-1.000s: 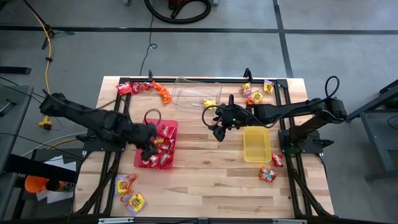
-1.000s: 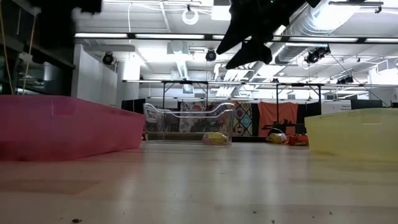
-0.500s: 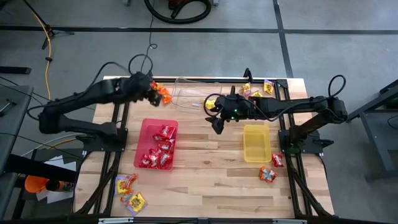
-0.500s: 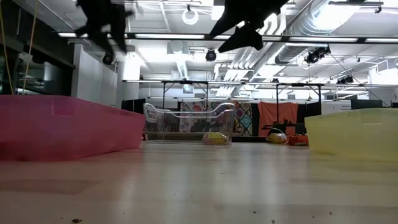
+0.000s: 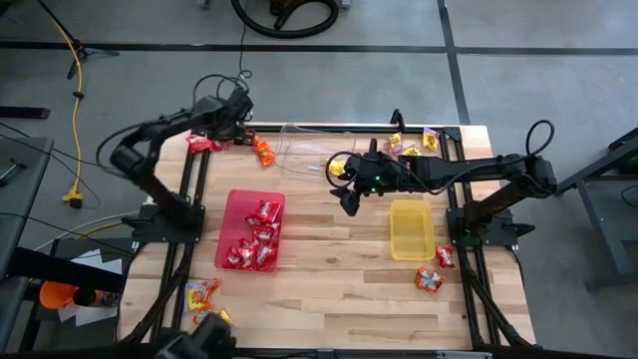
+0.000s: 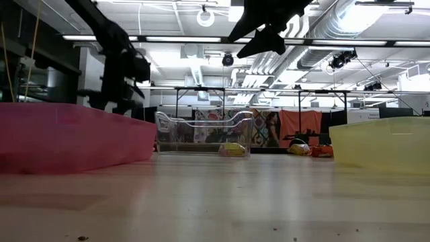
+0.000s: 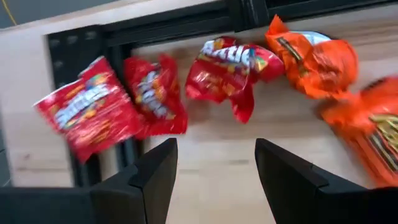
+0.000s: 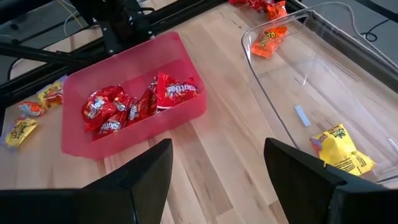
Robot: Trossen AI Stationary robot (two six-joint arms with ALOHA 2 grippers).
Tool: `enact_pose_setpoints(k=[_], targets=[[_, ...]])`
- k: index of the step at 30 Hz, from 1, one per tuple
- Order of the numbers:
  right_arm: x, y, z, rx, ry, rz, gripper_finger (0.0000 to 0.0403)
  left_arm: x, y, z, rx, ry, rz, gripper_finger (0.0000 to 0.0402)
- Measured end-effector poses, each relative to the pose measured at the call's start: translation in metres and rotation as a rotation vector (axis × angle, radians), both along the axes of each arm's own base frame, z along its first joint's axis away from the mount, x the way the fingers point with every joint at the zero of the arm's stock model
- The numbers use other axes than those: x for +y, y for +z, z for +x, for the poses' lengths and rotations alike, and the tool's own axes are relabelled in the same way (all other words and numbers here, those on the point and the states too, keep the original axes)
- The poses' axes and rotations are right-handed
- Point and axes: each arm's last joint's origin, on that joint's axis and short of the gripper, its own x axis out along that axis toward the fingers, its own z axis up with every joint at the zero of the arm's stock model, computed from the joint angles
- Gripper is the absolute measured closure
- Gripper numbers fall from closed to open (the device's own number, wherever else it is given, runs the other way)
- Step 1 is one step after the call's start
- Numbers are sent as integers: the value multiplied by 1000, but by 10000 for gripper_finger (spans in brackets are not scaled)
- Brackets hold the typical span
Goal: Sort candy
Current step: Put the red candy into the red bin
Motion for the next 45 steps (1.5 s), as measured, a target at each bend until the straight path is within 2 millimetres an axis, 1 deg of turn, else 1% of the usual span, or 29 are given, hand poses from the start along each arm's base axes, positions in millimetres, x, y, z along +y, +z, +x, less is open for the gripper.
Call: enact_pose_setpoints(k=[4,7,14,17,18,20,22,24,25,26,27,30,33,35,38,40,42,45], targets=[[0,0,0,0,-9,-6,155,20,-21,3,13,17,-18,198],[0,0,0,1,-9,-6,155,29,-29,5,-5,38,-18,198],[-1,0,0,1,-17,-12,155,39,-52,9,1,30,-54,198],[-1,0,0,1,-26,-18,155,45,-54,13,-16,26,-27,207],[-1,0,0,2,-29,-21,155,46,-55,14,-24,27,-29,215],[-1,0,0,-1,-37,-14,155,45,-59,14,-23,29,-52,244],[-1,0,0,-4,-46,-2,155,45,-59,12,-21,28,-61,293],[-1,0,0,-6,-54,3,155,45,-59,11,-15,13,-72,356],[-1,0,0,-6,-59,3,155,44,-58,11,-21,-2,-79,378],[-1,0,0,-6,-60,2,155,44,-55,11,-34,-12,-81,387],[-1,0,0,-6,-59,1,155,43,-51,11,-47,-19,-78,387],[0,0,0,-6,-59,1,155,37,-32,10,-92,-44,-59,396],[0,0,0,-6,-58,0,155,25,-1,11,-176,-103,-10,398],[0,0,0,-6,-58,-2,155,10,23,14,-218,-152,42,399],[-1,0,0,-5,-56,-8,155,-20,60,19,-294,-230,110,400],[-1,0,0,-3,-53,-15,155,-46,79,21,-349,-268,107,400],[-1,0,0,-2,-60,-23,155,-76,95,23,-384,-316,109,401],[-1,0,0,-5,-72,-20,155,-124,113,25,-426,-399,80,401]])
